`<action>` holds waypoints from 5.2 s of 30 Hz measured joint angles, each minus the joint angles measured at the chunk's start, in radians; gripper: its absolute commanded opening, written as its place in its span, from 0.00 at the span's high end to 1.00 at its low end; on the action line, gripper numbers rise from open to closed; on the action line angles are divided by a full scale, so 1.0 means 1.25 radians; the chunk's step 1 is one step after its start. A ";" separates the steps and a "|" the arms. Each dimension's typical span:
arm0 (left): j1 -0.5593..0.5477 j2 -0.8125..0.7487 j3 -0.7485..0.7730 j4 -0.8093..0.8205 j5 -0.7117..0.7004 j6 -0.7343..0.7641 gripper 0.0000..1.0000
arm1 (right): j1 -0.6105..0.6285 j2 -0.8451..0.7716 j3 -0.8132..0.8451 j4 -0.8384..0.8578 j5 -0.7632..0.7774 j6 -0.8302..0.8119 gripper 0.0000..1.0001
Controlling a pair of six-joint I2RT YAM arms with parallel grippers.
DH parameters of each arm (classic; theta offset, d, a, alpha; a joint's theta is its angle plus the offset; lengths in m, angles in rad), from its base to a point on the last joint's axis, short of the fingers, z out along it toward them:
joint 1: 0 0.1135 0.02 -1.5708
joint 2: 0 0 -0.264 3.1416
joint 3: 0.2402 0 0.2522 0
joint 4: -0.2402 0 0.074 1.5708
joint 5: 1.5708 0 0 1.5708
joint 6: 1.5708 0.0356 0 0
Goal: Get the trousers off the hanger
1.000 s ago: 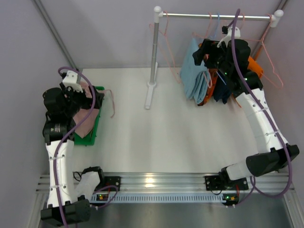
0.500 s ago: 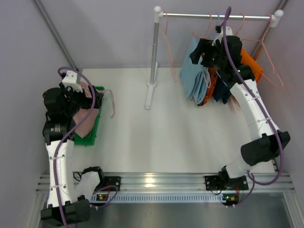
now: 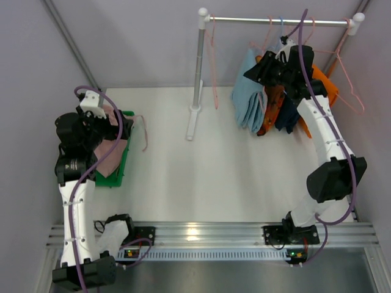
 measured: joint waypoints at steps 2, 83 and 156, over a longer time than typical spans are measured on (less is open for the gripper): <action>0.000 0.000 0.000 0.000 0.000 0.000 0.01 | -0.001 0.005 0.000 0.000 -0.012 0.011 0.68; -1.000 0.315 0.123 0.488 -0.584 0.182 0.01 | -0.045 -0.420 -0.313 0.346 -0.197 0.565 1.00; -1.009 0.742 0.359 0.826 -0.737 0.068 0.14 | -0.042 -0.492 -0.382 0.367 -0.169 0.649 1.00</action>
